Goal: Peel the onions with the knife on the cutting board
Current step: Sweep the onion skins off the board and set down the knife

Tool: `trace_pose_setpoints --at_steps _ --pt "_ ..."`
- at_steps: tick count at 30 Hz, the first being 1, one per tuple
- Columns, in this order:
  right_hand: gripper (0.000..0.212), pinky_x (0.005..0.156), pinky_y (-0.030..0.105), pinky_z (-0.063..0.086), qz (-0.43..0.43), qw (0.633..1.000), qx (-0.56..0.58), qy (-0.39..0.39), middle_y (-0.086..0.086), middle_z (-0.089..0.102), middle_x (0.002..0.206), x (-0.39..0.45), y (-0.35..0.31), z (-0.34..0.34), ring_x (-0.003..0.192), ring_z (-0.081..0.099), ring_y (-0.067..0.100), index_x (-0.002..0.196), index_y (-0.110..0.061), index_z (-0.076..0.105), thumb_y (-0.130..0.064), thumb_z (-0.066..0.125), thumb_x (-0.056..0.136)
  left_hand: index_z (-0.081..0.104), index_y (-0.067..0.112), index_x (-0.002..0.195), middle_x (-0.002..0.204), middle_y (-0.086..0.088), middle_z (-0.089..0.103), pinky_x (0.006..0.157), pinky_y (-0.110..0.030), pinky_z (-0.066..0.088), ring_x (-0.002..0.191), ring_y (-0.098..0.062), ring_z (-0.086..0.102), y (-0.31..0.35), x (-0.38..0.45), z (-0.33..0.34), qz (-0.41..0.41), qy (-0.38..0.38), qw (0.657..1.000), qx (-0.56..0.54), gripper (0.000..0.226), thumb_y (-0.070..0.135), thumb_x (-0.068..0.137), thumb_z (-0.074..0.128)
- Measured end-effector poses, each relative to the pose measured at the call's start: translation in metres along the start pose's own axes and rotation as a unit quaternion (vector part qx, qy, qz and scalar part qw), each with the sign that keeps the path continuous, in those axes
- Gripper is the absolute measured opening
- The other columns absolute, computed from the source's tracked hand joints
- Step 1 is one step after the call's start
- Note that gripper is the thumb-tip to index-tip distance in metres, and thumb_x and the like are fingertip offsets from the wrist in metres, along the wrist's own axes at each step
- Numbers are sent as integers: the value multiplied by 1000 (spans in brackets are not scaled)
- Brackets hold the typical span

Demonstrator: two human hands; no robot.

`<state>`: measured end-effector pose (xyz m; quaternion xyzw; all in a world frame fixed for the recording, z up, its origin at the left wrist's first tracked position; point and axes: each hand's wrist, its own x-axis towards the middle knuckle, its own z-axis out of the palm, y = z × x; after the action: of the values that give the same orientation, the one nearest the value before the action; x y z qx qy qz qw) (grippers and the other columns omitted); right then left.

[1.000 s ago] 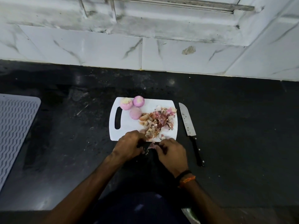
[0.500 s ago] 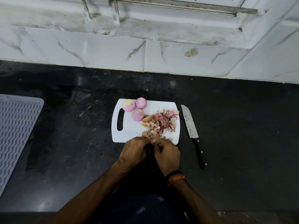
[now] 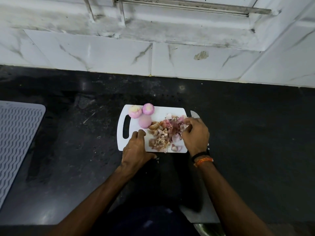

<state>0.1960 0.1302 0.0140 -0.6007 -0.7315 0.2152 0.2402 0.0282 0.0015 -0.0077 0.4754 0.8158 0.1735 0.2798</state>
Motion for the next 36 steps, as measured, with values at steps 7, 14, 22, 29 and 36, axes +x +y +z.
trace_pose_setpoints --at_steps 7,14,22,29,36 --pt "53 103 40 44 35 987 -39 -151 10 50 131 40 17 15 122 49 30 129 -15 61 0 63 78 43 8 132 128 -12 54 88 -43 52 114 -32 57 10 10 5 47 8 998 -37 83 17 64 90" --pt "66 107 40 39 -113 934 -189 -283 11 43 139 60 12 14 127 41 33 146 -13 47 -6 62 82 39 5 139 131 -18 56 90 -48 51 115 -37 58 24 25 6 94 6 995 -28 75 21 78 80" --pt "87 102 42 45 -168 873 -253 -381 10 28 147 88 -5 7 130 34 33 154 -19 28 -8 70 78 38 10 129 128 -13 40 68 -46 51 93 -36 61 41 30 5 83 19 993 77 71 24 74 81" --pt "77 103 37 43 -205 864 -239 -391 9 32 145 73 -7 11 130 35 31 152 -19 36 -5 66 82 22 13 154 149 -15 40 90 -47 50 125 -34 52 48 38 5 84 -16 992 90 93 32 81 77" --pt "88 110 37 38 -156 889 -134 -408 9 37 142 67 7 -9 132 39 28 153 -15 33 -6 72 74 41 14 139 134 -12 55 85 -46 53 117 -33 57 51 40 4 126 -29 987 95 70 31 81 77"
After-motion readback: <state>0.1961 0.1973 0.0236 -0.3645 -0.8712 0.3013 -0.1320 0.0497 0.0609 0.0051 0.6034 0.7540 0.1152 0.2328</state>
